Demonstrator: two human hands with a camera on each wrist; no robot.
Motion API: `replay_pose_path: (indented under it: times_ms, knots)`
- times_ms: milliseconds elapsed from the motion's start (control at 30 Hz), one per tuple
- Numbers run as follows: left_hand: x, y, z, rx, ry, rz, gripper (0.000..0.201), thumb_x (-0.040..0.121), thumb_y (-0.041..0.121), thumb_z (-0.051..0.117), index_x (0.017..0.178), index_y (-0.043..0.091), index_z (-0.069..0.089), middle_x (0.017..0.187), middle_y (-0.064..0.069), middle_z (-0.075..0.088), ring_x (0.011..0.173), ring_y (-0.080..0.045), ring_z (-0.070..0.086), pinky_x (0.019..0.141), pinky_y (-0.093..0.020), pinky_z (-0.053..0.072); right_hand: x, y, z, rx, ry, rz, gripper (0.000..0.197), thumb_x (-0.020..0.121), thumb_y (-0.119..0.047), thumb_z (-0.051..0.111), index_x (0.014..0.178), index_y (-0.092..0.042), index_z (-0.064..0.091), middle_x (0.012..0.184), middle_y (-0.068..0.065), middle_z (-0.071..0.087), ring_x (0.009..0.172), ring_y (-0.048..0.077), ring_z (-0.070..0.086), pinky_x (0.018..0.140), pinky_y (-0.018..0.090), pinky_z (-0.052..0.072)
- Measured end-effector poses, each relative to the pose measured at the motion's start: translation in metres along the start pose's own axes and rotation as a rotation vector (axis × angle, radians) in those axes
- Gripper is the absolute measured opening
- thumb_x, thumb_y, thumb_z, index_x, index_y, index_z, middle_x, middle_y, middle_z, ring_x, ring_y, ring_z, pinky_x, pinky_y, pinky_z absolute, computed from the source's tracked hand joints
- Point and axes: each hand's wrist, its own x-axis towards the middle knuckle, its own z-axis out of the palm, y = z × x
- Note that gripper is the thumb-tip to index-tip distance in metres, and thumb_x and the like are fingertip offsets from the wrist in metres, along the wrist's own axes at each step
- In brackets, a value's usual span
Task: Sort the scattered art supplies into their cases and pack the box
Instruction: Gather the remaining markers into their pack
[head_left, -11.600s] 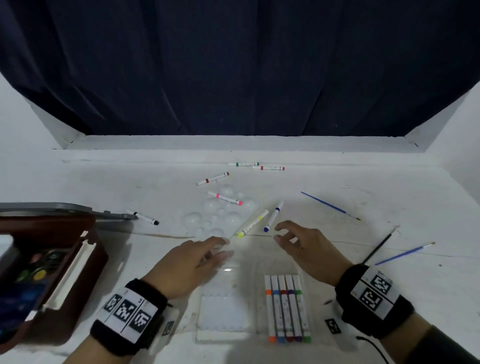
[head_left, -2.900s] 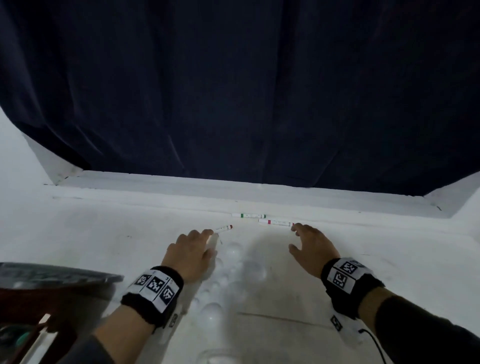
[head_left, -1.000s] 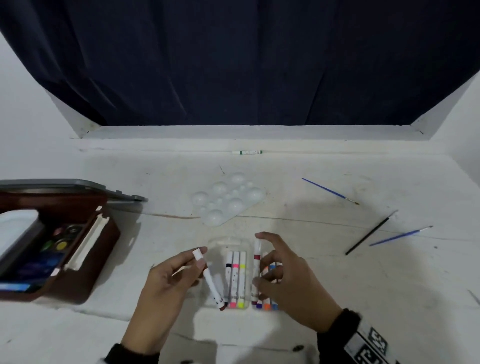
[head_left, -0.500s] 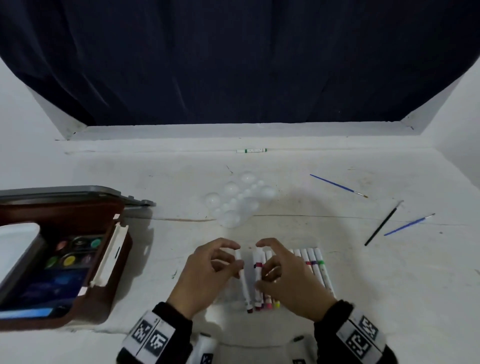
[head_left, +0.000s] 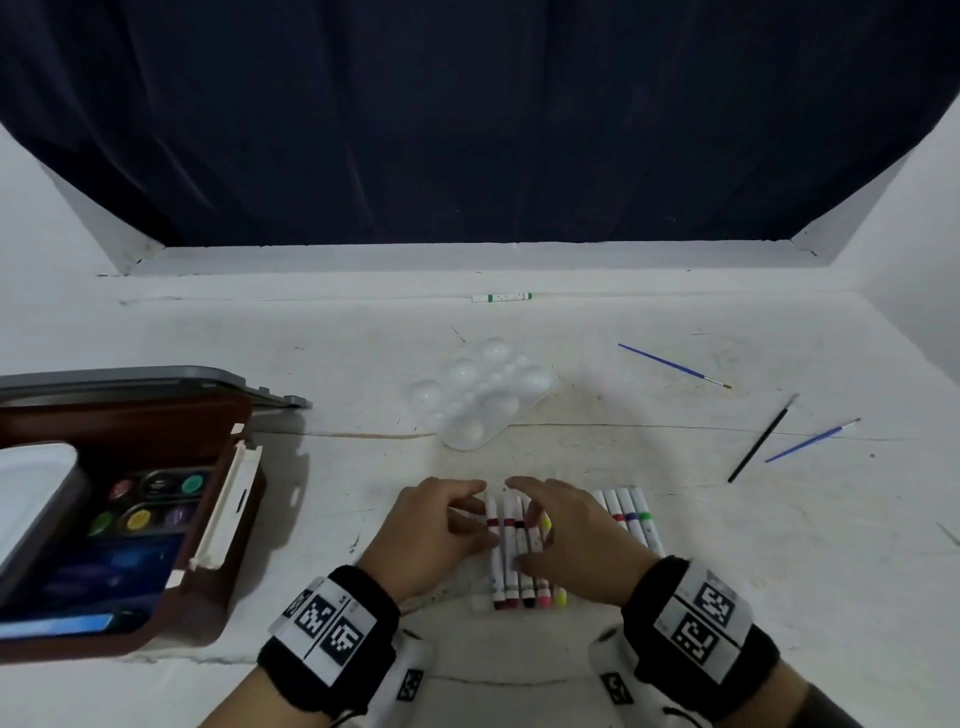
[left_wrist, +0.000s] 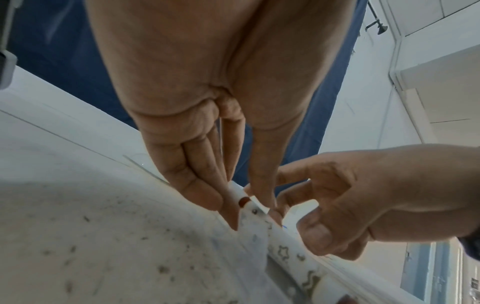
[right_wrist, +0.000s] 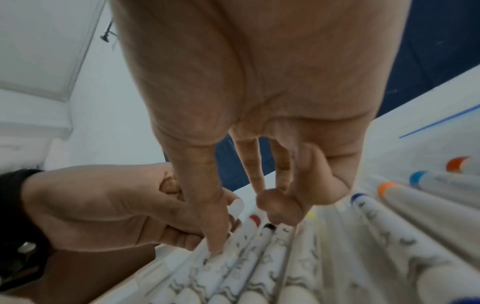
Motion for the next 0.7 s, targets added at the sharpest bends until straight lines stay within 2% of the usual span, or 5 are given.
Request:
replay_pose_path:
  times_ms: [100, 200, 333, 533, 700]
  knots:
    - [-0.001, 0.000, -0.002, 0.047, -0.054, 0.004, 0.076, 0.068, 0.021, 0.092, 0.136, 0.019, 0.059, 0.111, 0.013, 0.069, 0.084, 0.005, 0.068, 0.080, -0.013, 0.055, 0.003, -0.002, -0.004, -0.113, -0.058, -0.027, 0.080, 0.080, -0.035, 0.075, 0.148, -0.023, 0.035, 0.127, 0.003, 0.047, 0.116, 0.022, 0.049, 0.096, 0.032, 0.044]
    - [-0.002, -0.001, -0.005, 0.179, -0.050, 0.047, 0.084, 0.064, 0.036, 0.093, 0.139, 0.025, 0.056, 0.115, 0.015, 0.065, 0.087, 0.005, 0.062, 0.076, -0.008, 0.048, 0.005, -0.004, -0.007, -0.227, -0.077, -0.064, 0.076, 0.078, -0.042, 0.076, 0.142, -0.019, 0.042, 0.125, 0.002, 0.044, 0.111, 0.022, 0.049, 0.092, 0.036, 0.046]
    - [-0.002, -0.001, -0.006, 0.380, -0.085, 0.114, 0.092, 0.065, 0.053, 0.087, 0.144, 0.027, 0.049, 0.125, 0.011, 0.056, 0.100, -0.003, 0.049, 0.092, -0.020, 0.043, 0.008, -0.005, -0.009, -0.335, -0.118, -0.088, 0.070, 0.073, -0.051, 0.077, 0.129, -0.017, 0.051, 0.124, 0.001, 0.045, 0.109, 0.022, 0.047, 0.092, 0.038, 0.045]
    - [0.003, -0.003, -0.004, 0.464, -0.126, 0.081, 0.086, 0.060, 0.061, 0.085, 0.134, 0.029, 0.057, 0.116, 0.013, 0.054, 0.107, -0.011, 0.054, 0.093, -0.032, 0.047, 0.011, -0.009, -0.013, -0.397, -0.151, -0.080, 0.074, 0.066, -0.055, 0.080, 0.124, -0.019, 0.052, 0.121, -0.002, 0.044, 0.108, 0.021, 0.047, 0.087, 0.037, 0.047]
    - [0.004, 0.006, -0.003, 0.627, -0.093, 0.077, 0.085, 0.064, 0.060, 0.083, 0.136, 0.030, 0.051, 0.128, 0.009, 0.056, 0.115, -0.015, 0.053, 0.098, -0.034, 0.041, 0.012, -0.012, -0.012, -0.437, -0.127, -0.062, 0.072, 0.063, -0.057, 0.082, 0.117, -0.020, 0.051, 0.113, -0.003, 0.044, 0.095, 0.016, 0.045, 0.074, 0.033, 0.044]
